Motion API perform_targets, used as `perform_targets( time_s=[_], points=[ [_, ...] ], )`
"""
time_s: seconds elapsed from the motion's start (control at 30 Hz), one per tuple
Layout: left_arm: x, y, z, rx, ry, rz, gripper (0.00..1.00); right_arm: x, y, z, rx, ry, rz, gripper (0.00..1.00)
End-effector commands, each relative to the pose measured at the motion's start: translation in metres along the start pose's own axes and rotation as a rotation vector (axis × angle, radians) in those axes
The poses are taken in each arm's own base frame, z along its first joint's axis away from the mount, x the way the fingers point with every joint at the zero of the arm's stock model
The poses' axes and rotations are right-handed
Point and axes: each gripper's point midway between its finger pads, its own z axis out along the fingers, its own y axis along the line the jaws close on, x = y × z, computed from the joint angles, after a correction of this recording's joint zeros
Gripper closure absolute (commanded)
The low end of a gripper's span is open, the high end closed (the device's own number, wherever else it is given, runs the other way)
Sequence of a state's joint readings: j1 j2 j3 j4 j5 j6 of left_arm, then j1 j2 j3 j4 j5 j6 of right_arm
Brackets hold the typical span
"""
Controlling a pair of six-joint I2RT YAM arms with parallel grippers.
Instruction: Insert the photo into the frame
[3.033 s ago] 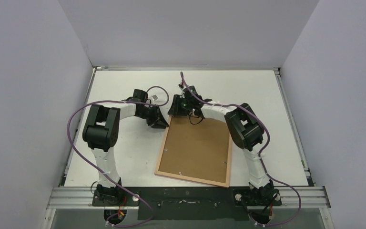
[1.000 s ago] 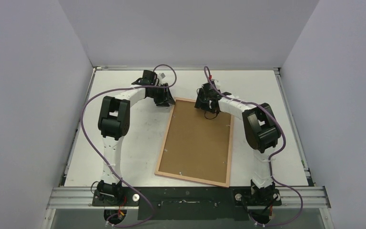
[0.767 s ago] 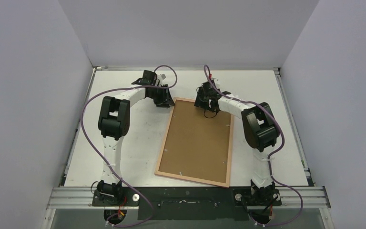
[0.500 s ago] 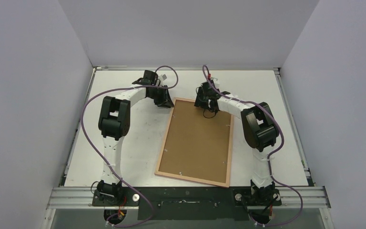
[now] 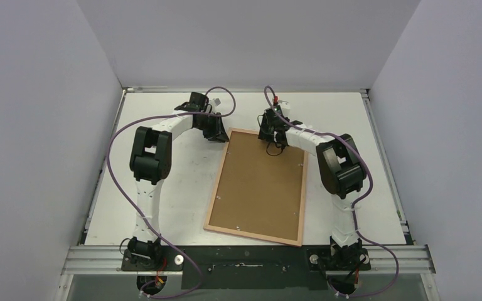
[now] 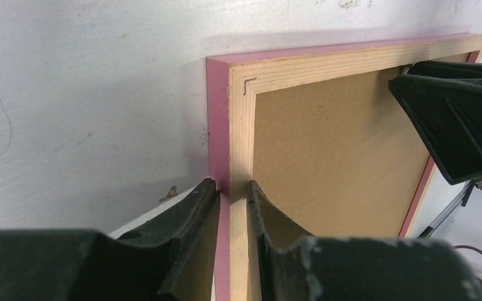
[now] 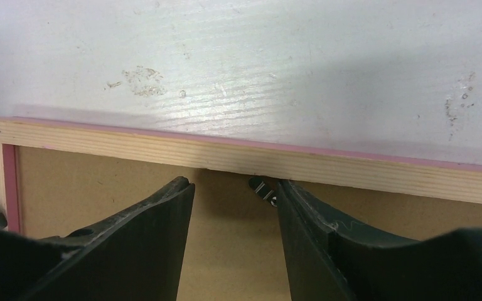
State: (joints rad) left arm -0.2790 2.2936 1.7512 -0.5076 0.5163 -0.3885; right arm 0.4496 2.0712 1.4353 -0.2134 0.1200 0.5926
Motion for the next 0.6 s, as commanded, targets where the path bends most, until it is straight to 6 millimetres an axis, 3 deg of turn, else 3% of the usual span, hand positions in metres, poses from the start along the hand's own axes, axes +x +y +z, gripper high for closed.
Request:
perform_targets(
  time_s=[0.0,0.13,0.3,0.57],
  points=[
    [0.039,0.041,0.005,-0.164,0.131,-0.020,0.80,0.004,0.001,-0.001,0.008,-0.017,-0.015,0.48],
    [0.040,0.042,0.006,-0.167,0.136,-0.021,0.80,-0.011,0.011,-0.022,-0.017,-0.065,-0.018,0.46],
    [0.041,0.042,0.006,-0.168,0.141,-0.024,0.79,-0.016,0.042,-0.039,-0.119,-0.054,-0.053,0.40],
    [0.042,0.043,0.008,-0.168,0.147,-0.030,0.79,-0.005,0.050,-0.025,-0.129,0.000,-0.063,0.40]
  ],
)
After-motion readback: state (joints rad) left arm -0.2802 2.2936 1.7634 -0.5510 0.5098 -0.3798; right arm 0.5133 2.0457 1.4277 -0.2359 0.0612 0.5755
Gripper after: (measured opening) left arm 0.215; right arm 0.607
